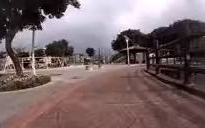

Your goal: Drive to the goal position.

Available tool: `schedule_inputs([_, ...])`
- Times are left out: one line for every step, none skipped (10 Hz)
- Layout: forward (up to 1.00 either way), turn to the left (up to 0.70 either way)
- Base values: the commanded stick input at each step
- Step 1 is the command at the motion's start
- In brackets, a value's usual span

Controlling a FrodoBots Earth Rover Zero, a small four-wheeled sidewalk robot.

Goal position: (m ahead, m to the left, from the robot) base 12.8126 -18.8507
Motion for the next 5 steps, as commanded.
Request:
schedule_inputs([1.0, -0.25])
schedule_inputs([1.0, -0.08])
schedule_inputs([1.0, 0.0])
schedule_inputs([1.0, -0.24])
schedule_inputs([1.0, -0.39])
